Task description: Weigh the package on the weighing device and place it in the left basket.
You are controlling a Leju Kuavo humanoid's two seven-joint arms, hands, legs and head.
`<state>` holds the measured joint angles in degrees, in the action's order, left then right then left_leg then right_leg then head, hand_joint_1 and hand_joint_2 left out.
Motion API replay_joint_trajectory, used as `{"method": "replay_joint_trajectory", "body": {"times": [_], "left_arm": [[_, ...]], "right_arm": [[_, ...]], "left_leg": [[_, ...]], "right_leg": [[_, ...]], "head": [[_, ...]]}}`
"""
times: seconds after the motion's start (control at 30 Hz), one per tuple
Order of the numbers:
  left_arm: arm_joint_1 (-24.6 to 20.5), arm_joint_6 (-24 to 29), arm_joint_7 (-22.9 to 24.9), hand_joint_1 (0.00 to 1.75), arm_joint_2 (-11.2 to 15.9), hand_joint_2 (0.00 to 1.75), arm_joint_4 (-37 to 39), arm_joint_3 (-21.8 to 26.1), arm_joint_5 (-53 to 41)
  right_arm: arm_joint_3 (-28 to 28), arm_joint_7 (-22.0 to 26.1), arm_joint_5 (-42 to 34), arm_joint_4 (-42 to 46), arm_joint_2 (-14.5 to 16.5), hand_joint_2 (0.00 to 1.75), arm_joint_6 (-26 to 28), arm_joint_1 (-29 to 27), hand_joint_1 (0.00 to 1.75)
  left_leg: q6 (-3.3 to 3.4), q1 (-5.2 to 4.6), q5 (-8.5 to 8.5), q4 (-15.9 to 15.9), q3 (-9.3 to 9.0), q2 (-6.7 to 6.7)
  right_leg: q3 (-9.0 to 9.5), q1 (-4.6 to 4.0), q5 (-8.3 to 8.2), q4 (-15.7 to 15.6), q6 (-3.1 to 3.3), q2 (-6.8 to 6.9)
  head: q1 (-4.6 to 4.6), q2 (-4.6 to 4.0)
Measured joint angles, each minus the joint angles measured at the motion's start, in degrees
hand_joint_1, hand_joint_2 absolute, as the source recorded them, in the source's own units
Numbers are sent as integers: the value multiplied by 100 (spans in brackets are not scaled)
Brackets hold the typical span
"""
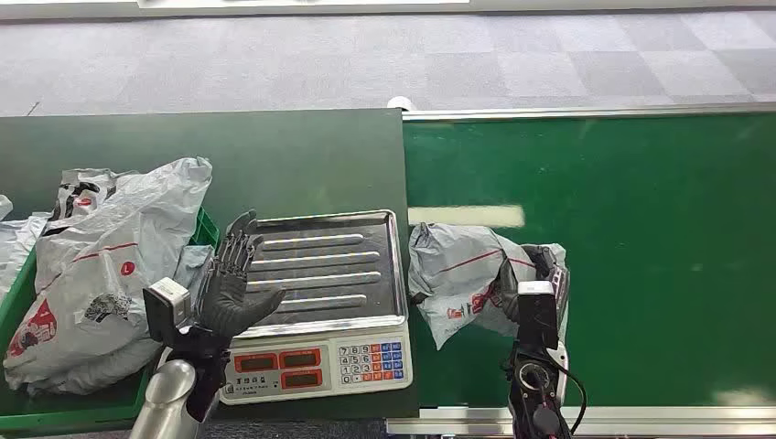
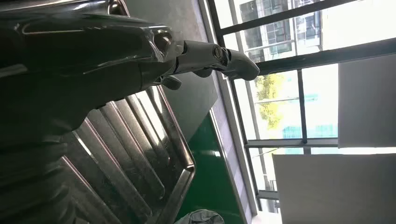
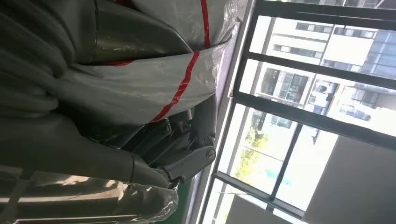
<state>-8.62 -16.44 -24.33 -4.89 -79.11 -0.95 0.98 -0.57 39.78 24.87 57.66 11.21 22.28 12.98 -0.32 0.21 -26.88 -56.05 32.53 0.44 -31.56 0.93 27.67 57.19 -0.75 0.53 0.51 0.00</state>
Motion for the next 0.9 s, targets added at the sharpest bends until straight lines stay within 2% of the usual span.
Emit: {"method": "replay_joint_trajectory", "body": {"times": [0.13, 0.37, 0.57, 0.9], "left_arm": [[-40, 0, 0, 0, 1, 175, 28, -3, 5], [-192, 107, -79, 0, -11, 175, 66, -2, -77], [-174, 359, -609, 0, -8, 175, -71, -93, -257], [-168, 422, -732, 0, 1, 175, -87, -236, -226]], "right_arm": [[93, 8, -148, 317, -2, 175, 67, -104, 175], [565, 20, -640, 1185, -74, 175, 502, -308, 175], [925, 20, -343, 1532, -204, 175, 722, -254, 175], [1293, 20, 197, 1553, -283, 175, 566, 150, 175]], "left_leg": [[0, 0, 0, 0, 1, -4], [0, -1, 0, -1, 1, -1], [0, -1, 0, 0, 1, -1], [1, -1, 2, -1, 3, -2]], "right_leg": [[0, 1, 0, 0, 0, 1], [0, 1, 0, 0, 0, 0], [1, 1, 0, 0, 0, 0], [2, 1, 0, 1, 0, 1]], "head": [[0, 0], [1, 0], [1, 0], [1, 0]]}}
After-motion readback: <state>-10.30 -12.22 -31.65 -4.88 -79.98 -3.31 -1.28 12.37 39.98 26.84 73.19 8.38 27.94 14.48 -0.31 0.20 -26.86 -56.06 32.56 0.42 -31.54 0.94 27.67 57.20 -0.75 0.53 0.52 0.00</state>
